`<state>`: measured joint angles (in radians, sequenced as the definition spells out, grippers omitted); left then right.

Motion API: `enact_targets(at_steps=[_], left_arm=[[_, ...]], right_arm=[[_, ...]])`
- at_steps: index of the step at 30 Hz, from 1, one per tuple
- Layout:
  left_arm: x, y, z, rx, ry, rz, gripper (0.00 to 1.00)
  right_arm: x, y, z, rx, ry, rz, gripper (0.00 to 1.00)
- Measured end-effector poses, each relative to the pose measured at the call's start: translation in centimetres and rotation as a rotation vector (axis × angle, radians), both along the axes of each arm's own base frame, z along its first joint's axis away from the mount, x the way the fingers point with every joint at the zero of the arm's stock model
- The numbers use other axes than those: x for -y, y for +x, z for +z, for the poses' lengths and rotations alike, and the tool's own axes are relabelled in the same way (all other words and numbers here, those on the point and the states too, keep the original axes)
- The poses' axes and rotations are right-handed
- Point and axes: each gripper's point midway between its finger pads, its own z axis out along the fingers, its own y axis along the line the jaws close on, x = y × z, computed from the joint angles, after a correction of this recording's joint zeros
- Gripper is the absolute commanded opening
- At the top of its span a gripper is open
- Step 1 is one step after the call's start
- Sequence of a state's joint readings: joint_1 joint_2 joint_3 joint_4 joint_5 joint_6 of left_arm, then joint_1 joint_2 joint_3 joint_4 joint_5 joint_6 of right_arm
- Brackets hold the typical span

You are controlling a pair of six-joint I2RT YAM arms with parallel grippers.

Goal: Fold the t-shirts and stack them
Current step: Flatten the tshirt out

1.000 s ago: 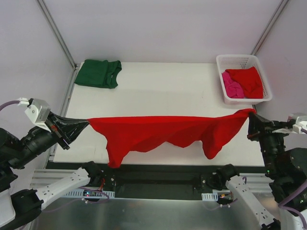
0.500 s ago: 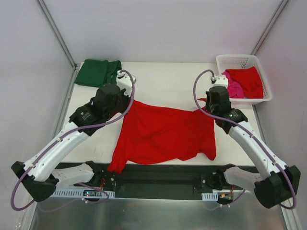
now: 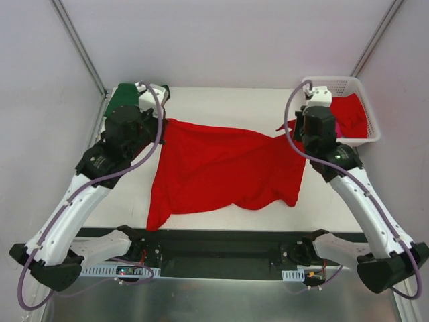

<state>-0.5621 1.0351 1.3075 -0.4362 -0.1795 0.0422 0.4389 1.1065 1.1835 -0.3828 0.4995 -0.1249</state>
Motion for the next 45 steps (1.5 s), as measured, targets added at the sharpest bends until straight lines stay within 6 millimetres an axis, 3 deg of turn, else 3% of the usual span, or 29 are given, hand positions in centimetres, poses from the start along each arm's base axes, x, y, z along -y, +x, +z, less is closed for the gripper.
enact_targets(at_steps=[3, 6, 9, 11, 13, 16, 18, 23, 27, 30, 32, 36, 39, 42, 45], left_arm=[[-1.1, -2.6, 4.3, 0.06, -0.043, -0.027, 0.0], [-2.7, -5.8, 9.5, 0.139, -0.091, -0.047, 0.0], [-4.6, -9.2, 14.6, 0.234, -0.143, -0.065, 0.0], [-5.8, -11.6, 16.9, 0.287, -0.173, -0.08, 0.0], [-6.8, -13.9, 18.1, 0.316, -0.193, -0.102, 0.0], [-7.7, -16.6, 18.8, 0.332, -0.208, -0.14, 0.0], [-7.9, -18.1, 18.8, 0.334, -0.213, -0.175, 0.0], [-8.0, -20.8, 18.0, 0.316, -0.221, -0.252, 0.0], [-7.7, -21.4, 18.3, 0.327, -0.228, -0.285, 0.0], [-6.6, -19.5, 17.6, 0.32, -0.205, -0.283, 0.0], [-5.4, -16.7, 16.1, 0.286, -0.164, -0.269, 0.0], [-1.8, -10.1, 12.3, 0.167, -0.07, -0.254, 0.0], [0.2, -7.1, 10.8, 0.112, -0.034, -0.264, 0.0], [0.5, -6.6, 11.0, 0.112, -0.022, -0.27, 0.0], [-0.2, -7.8, 14.1, 0.192, -0.055, -0.27, 0.0]], right_arm=[[0.7, -2.4, 5.1, 0.066, 0.02, 0.036, 0.01], [2.1, -5.9, 11.7, 0.195, 0.058, 0.06, 0.01], [4.2, -10.6, 18.9, 0.36, 0.103, 0.076, 0.01], [5.5, -13.6, 21.6, 0.444, 0.126, 0.085, 0.01], [6.7, -16.5, 23.1, 0.508, 0.148, 0.098, 0.01], [7.3, -19.1, 23.6, 0.552, 0.157, 0.133, 0.01], [7.2, -19.8, 23.1, 0.549, 0.152, 0.161, 0.01], [6.2, -19.9, 21.8, 0.511, 0.135, 0.222, 0.01], [5.5, -19.2, 21.3, 0.498, 0.129, 0.244, 0.01], [4.7, -17.0, 20.2, 0.473, 0.113, 0.234, 0.01], [4.1, -14.7, 19.2, 0.442, 0.092, 0.212, 0.01], [1.9, -8.3, 14.6, 0.301, 0.025, 0.178, 0.01], [0.9, -6.1, 12.1, 0.217, -0.015, 0.184, 0.01], [1.1, -6.5, 13.0, 0.222, -0.029, 0.19, 0.01], [1.9, -8.3, 18.3, 0.34, -0.006, 0.194, 0.01]])
